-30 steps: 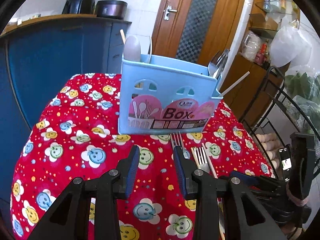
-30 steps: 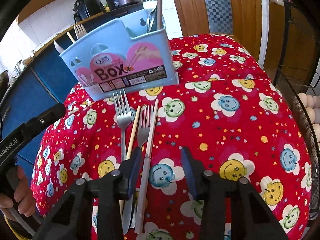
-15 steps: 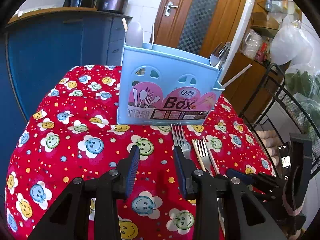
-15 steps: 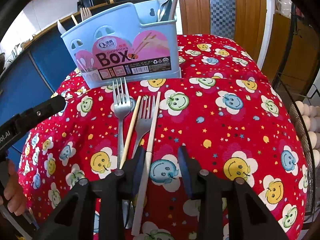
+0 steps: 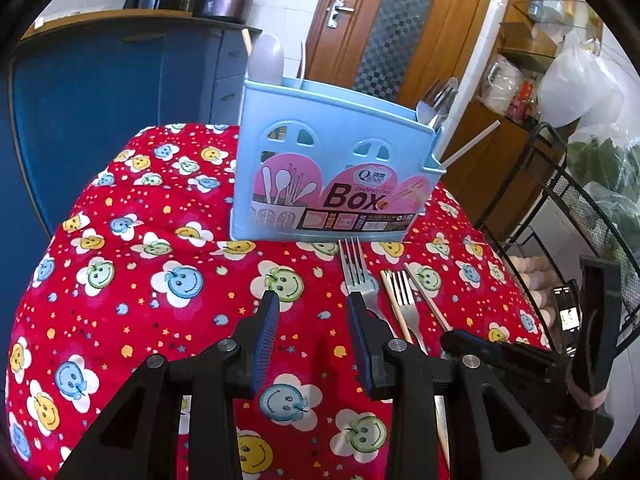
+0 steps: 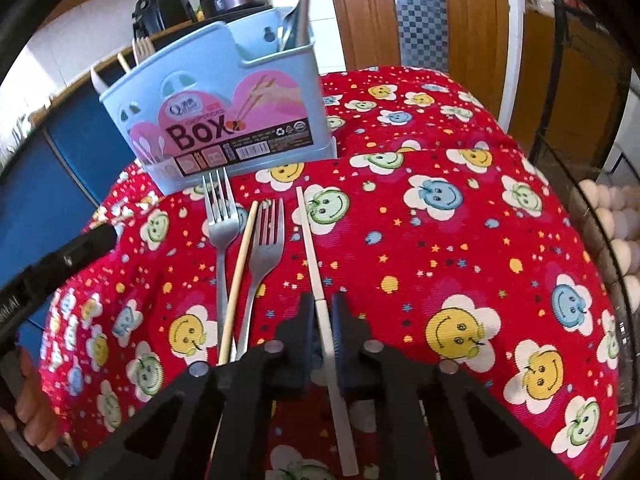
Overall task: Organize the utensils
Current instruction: 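Grasp a white chopstick with the right tool while the left tool grasps a wooden chopstick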
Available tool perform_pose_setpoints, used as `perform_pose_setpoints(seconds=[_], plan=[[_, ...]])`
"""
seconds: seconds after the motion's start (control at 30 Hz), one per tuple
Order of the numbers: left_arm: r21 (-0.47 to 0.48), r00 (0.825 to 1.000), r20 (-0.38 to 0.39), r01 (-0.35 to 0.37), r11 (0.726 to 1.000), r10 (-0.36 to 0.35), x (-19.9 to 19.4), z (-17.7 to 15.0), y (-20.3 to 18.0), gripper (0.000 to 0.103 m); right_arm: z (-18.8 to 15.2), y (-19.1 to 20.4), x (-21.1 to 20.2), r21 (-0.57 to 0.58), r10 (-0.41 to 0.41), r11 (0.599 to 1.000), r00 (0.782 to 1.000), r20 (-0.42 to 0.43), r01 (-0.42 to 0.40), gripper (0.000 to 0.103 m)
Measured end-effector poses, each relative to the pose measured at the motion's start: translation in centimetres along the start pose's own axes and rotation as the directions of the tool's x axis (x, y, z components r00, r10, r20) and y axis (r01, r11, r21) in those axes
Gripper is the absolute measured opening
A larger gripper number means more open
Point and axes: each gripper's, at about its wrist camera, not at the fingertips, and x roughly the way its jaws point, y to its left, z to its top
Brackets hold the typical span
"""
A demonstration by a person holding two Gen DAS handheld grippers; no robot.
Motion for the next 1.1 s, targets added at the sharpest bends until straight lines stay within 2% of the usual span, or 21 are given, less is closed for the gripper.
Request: perform_pose_setpoints(seconds=[0.1, 0.33, 0.63, 0.8, 1.1], plan=[[0.012, 1.0, -0.007, 0.005, 1.0, -0.004, 0.2, 0.0, -0.5, 0.036, 0.2, -0.7, -0.4, 0.028, 0.035, 0.999, 0.999, 0.015, -0.036, 0.007], [0.045, 0.997, -0.053, 0.049, 0.998, -0.047, 1.4, -0.3, -2.5, 0.036, 0.2, -1.8, -1.3, 0.047, 0.059, 0.997, 0.997, 0.043, -0.061, 0.007], [0.069, 0.987, -0.137, 0.099, 0.993, -0.089, 4.1, -0.7, -5.7, 0.035, -0.1, -3.1, -2.0, 0.053, 0.097, 0.994, 0.994, 0.056, -0.1, 0.007], [0.097, 0.982, -0.17, 0.101, 0.99, -0.083, 5.7, -0.8, -7.1, 0.018, -0.2, -4.1, -1.6, 0.065, 0.121, 0.99, 0.991, 0.052, -0.124, 0.007], [0.108, 0.977, -0.211, 0.061, 0.992, -0.037, 8.0, -0.9, -8.1, 0.012, -0.3, -4.8, -1.1, 0.078, 0.161, 0.983, 0.986, 0.047, -0.164, 0.007]])
